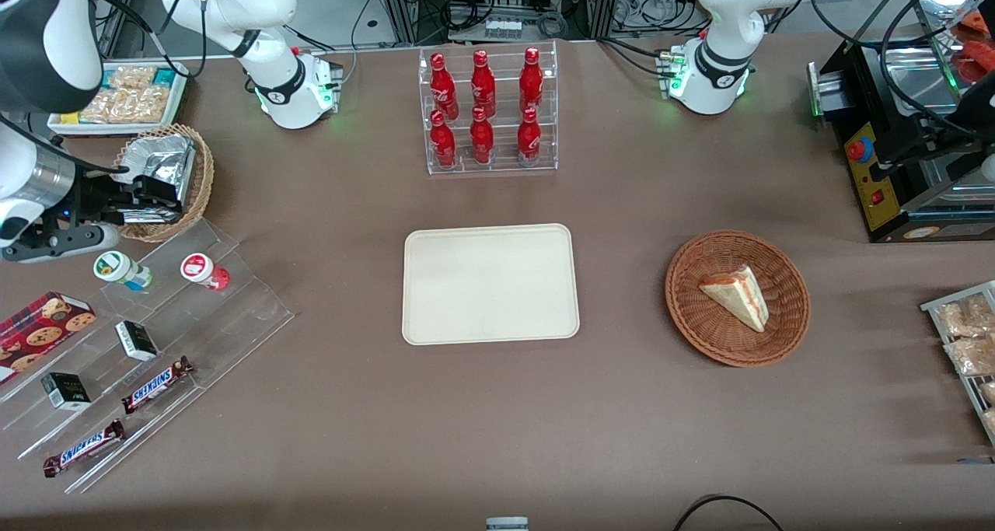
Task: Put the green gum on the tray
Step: 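Move the right gripper down toward the green-labelled tub on the acrylic shelf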
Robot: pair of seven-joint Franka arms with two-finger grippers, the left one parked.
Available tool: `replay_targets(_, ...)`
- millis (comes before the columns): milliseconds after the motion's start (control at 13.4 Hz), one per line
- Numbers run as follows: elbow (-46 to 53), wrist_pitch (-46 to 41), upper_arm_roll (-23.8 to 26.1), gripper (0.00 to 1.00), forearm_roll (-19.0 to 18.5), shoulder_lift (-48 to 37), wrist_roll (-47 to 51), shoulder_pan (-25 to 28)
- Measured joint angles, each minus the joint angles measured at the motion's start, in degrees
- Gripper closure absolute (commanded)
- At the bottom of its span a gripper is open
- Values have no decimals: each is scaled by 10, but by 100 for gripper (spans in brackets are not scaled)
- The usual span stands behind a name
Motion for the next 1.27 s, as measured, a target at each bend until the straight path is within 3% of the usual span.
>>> replay_targets(448, -107, 136, -3, 0, -1, -26, -337, -87)
replay_targets(597, -126, 174, -4, 0, -1, -26, -411, -107)
replay_targets(821, -156, 233, -4, 0, -1, -26, -492, -130)
replay_targets(1269, -176, 295, -4, 0, -1, -7, -543, -153)
